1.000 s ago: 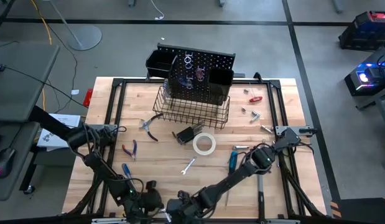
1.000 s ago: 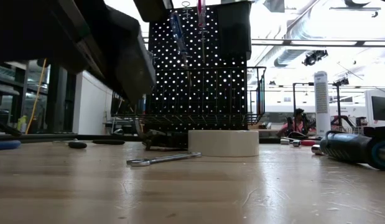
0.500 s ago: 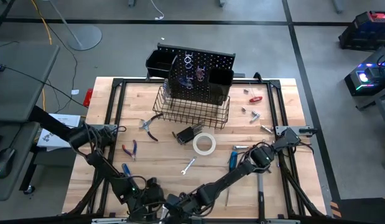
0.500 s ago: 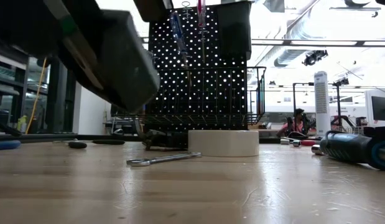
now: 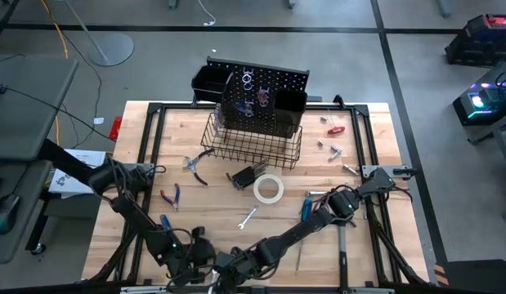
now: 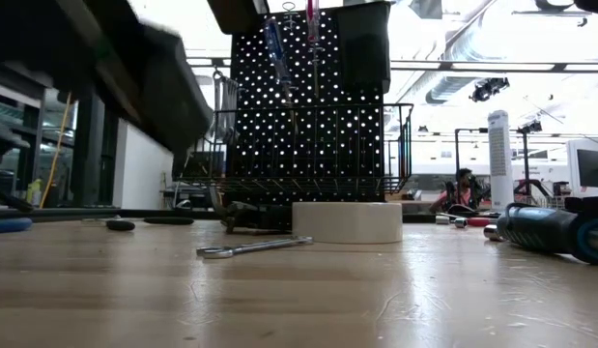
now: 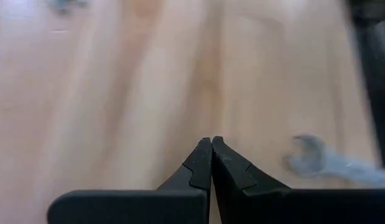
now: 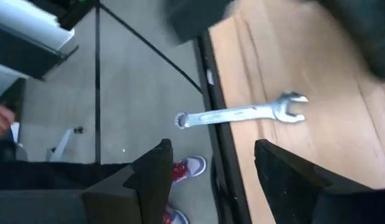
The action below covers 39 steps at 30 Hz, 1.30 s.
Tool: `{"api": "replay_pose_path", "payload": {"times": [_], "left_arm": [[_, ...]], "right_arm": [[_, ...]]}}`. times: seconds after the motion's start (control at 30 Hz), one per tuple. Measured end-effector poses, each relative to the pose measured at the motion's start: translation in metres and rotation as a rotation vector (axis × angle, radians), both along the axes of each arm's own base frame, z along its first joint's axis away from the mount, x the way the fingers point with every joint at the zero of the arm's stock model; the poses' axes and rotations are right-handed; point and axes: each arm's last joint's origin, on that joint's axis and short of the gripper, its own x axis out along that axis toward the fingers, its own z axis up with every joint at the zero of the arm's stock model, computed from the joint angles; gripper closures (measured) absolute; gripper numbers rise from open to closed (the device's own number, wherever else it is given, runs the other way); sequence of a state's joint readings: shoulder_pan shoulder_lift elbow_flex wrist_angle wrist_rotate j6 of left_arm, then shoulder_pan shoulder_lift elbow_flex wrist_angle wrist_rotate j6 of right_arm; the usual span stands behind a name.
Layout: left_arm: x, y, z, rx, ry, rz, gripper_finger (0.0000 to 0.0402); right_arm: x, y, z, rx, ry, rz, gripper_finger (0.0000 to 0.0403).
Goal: Hang tools onto peg board
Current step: Hang the wrench on the peg board
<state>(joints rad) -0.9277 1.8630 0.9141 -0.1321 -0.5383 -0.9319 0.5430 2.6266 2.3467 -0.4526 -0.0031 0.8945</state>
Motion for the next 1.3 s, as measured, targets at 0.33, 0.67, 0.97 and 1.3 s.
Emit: {"api": "replay_pose_path", "payload": {"times": [0.33,0.67,0.97,1.3], "left_arm": [[-0.024,-0.046,0.033,-0.301,-0.156,-0.246,0.0401],[-0.011,-0.045,0.009,-0.292,-0.12,-0.265,0.0401],[-0.008,-0.046,-0.004,-0.297,-0.082,-0.3,0.0401],[-0.007,-0.046,-0.004,-0.281,-0.096,-0.305,0.0401]], "right_arm": [[-0.014,-0.012,0.041,-0.191,-0.021,0.007,0.0187],[-0.015,-0.013,0.034,-0.191,0.001,0.022,0.0187],[-0.015,-0.014,0.031,-0.186,0.013,0.005,0.0187],[-0.014,-0.016,0.03,-0.201,0.015,0.022,0.0187]]}}
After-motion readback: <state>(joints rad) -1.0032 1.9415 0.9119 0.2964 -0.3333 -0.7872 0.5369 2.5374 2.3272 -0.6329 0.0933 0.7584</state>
